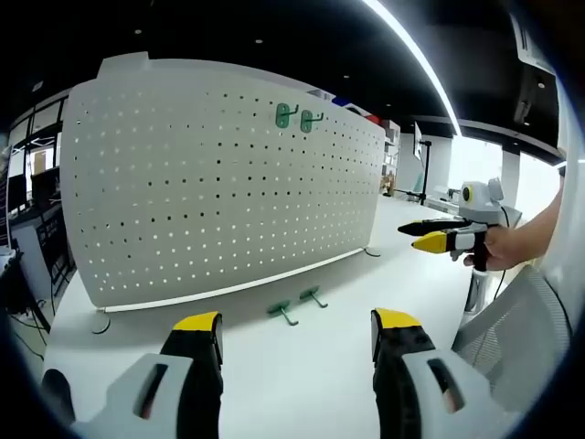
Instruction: Insert the hook assembly into the mounting plate slot until the hook locks in place.
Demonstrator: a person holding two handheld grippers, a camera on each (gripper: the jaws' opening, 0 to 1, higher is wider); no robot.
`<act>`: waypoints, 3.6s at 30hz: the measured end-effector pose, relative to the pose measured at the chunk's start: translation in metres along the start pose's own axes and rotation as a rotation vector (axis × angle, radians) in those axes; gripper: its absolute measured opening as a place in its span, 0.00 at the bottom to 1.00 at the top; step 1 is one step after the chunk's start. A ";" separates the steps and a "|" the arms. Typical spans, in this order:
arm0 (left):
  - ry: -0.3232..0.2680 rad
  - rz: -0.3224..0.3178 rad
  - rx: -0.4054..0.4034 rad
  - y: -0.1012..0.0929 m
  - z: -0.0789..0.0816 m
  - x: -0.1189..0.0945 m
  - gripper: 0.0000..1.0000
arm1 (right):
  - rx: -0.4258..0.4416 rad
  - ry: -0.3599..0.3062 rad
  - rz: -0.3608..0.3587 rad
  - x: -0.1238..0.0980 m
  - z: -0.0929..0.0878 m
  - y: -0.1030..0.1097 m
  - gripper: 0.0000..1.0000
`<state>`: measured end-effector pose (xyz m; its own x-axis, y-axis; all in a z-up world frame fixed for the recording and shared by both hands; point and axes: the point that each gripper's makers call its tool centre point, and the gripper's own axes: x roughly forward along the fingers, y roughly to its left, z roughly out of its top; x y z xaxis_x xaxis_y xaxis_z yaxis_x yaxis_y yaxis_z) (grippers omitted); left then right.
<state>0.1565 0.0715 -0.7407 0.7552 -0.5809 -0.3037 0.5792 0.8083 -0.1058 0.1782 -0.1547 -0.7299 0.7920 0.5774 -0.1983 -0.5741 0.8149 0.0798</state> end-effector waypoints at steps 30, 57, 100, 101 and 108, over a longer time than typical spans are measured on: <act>0.006 0.014 -0.028 0.005 -0.006 -0.003 0.67 | 0.021 0.057 0.003 -0.019 -0.024 0.002 0.61; 0.046 -0.089 0.044 -0.001 0.007 0.031 0.67 | 0.051 0.066 0.019 -0.018 -0.027 0.005 0.62; 0.287 -0.246 0.235 0.028 -0.004 0.089 0.67 | 0.064 0.096 0.057 -0.015 -0.036 0.014 0.62; 0.292 -0.250 0.238 0.029 -0.004 0.091 0.67 | 0.065 0.097 0.058 -0.015 -0.036 0.014 0.62; 0.323 -0.277 0.274 0.029 -0.002 0.101 0.67 | 0.075 0.097 0.068 -0.015 -0.037 0.015 0.62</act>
<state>0.2490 0.0368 -0.7766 0.4535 -0.6754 -0.5815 0.8361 0.5484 0.0152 0.1499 -0.1525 -0.7617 0.7261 0.6266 -0.2831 -0.6055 0.7778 0.1685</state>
